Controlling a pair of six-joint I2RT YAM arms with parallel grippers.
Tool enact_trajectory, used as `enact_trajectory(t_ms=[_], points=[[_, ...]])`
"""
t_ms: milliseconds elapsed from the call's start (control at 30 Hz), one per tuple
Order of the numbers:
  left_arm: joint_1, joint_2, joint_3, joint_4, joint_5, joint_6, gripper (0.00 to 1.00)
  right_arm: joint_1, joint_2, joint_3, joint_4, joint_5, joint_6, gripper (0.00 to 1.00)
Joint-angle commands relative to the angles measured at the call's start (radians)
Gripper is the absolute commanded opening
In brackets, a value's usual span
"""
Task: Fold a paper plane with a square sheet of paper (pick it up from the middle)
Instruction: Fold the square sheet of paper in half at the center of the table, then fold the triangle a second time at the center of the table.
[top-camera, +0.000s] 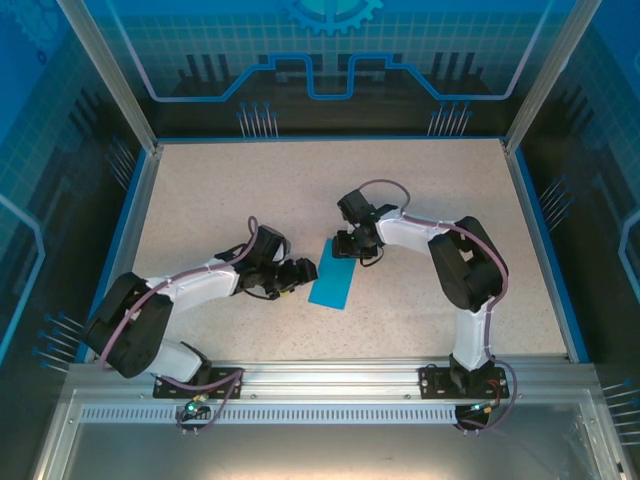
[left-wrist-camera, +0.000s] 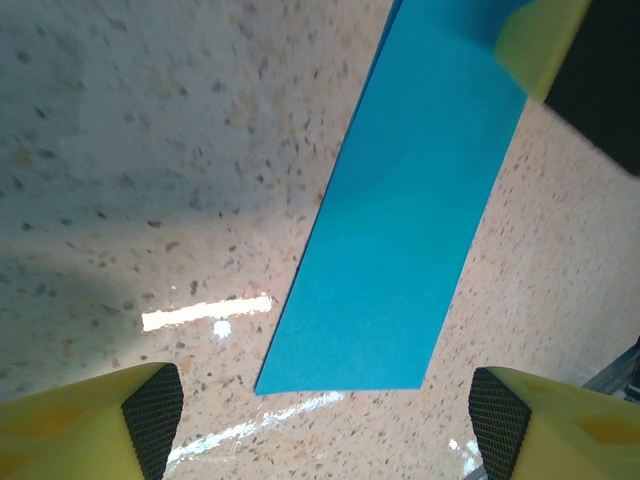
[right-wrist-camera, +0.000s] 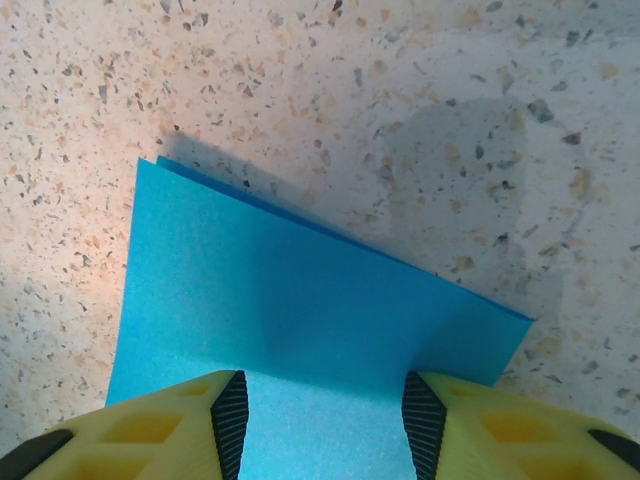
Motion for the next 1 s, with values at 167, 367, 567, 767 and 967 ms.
enact_trajectory(t_ms=[167, 367, 567, 767, 967], points=[[-0.031, 0.047, 0.032, 0.034, 0.141, 0.022, 0.8, -0.042, 0.045, -0.059, 0.039, -0.066, 0.008, 0.48], [-0.044, 0.056, 0.028, 0.016, 0.142, 0.02, 0.8, -0.065, 0.046, -0.088, 0.069, -0.107, 0.027, 0.48], [-0.05, 0.083, 0.036, 0.035, 0.158, 0.009, 0.8, -0.072, 0.051, -0.096, 0.079, -0.118, 0.03, 0.48], [-0.05, 0.092, 0.032, 0.09, 0.175, -0.011, 0.76, -0.072, 0.051, -0.103, 0.083, -0.122, 0.03, 0.47], [-0.051, 0.095, 0.036, 0.13, 0.192, -0.024, 0.67, -0.072, 0.049, -0.105, 0.085, -0.124, 0.028, 0.47]])
